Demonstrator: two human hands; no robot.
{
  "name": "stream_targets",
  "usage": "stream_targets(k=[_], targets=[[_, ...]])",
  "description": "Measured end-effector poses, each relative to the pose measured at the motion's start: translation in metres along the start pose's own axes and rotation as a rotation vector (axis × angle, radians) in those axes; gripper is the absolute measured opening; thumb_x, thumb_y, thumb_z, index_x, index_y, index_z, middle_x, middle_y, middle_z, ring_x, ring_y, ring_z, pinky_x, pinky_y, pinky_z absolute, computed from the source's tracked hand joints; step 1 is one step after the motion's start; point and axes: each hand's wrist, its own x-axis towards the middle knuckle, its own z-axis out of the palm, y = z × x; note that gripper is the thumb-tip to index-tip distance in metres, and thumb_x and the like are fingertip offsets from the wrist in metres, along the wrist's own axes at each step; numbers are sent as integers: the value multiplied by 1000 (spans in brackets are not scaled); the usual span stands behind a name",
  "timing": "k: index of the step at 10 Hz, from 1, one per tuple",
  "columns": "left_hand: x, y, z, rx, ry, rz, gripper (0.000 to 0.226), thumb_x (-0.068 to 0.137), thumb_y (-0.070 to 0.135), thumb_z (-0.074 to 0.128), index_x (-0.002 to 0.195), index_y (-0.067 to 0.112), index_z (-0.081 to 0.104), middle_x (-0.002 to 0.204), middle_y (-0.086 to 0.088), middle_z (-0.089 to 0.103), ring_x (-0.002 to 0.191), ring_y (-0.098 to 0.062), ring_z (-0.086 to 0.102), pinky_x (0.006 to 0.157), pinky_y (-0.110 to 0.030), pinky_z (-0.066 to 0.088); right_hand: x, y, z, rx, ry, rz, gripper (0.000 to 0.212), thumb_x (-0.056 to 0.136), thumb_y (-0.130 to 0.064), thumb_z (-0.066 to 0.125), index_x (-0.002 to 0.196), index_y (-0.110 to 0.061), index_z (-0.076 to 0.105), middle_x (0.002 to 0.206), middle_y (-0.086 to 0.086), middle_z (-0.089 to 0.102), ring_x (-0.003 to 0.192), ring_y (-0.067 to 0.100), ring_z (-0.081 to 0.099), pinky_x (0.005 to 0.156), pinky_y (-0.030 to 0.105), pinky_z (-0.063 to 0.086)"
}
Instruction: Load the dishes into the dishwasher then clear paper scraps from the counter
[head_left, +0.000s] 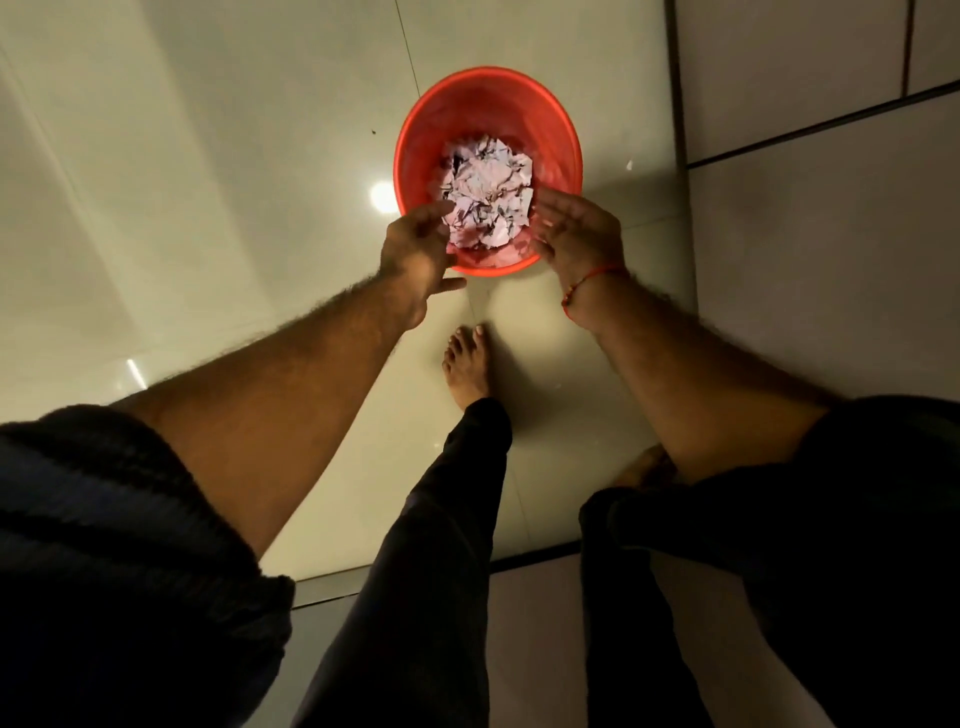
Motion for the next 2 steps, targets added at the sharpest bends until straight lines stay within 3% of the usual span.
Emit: stream_targets(k=[1,2], targets=[[-7,1,-4,33,-8,49,23,100,7,51,106,22,68,116,-7,70,89,-24,72,66,-37,61,-3,0,0,-241,82,-156,28,80,-5,56,103,-12,71,98,9,70,86,20,63,79,36,56],[-12,2,-2,54,0,160,17,93,0,60,93,14,68,91,-3,72,76,-14,70,68,-33,60,5,5,-2,-430,165,-363,23,67,-15,59,69,-35,70,75,-8,71,79,21,70,79,44,58]])
